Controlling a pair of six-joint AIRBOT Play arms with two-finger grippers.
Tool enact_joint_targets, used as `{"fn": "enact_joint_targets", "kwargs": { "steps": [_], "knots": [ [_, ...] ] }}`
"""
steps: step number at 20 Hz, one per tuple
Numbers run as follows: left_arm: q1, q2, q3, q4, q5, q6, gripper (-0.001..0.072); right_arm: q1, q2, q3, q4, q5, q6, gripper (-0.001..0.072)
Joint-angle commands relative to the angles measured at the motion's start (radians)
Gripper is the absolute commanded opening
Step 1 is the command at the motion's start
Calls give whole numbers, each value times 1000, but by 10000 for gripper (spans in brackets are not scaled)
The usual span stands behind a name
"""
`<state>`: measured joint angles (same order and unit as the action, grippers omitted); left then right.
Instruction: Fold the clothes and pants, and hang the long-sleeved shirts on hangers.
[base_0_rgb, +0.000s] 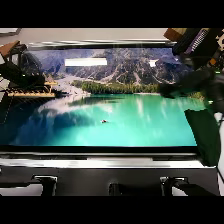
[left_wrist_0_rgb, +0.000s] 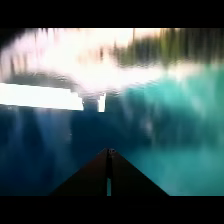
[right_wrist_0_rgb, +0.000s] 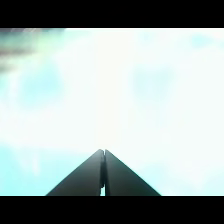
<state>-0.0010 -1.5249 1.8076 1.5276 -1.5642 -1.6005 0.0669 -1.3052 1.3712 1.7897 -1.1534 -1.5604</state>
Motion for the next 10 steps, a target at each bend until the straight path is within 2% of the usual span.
{"fn": "enact_joint_targets", "kwargs": {
  "steps": [1,10],
  "knots": [
    [-19,-1,-18,62,11,-23,21,162,-1,2,-51,-8,8,31],
    [-19,-2,-18,62,12,-26,21,168,0,2,-48,-24,11,31]
  ]
}}
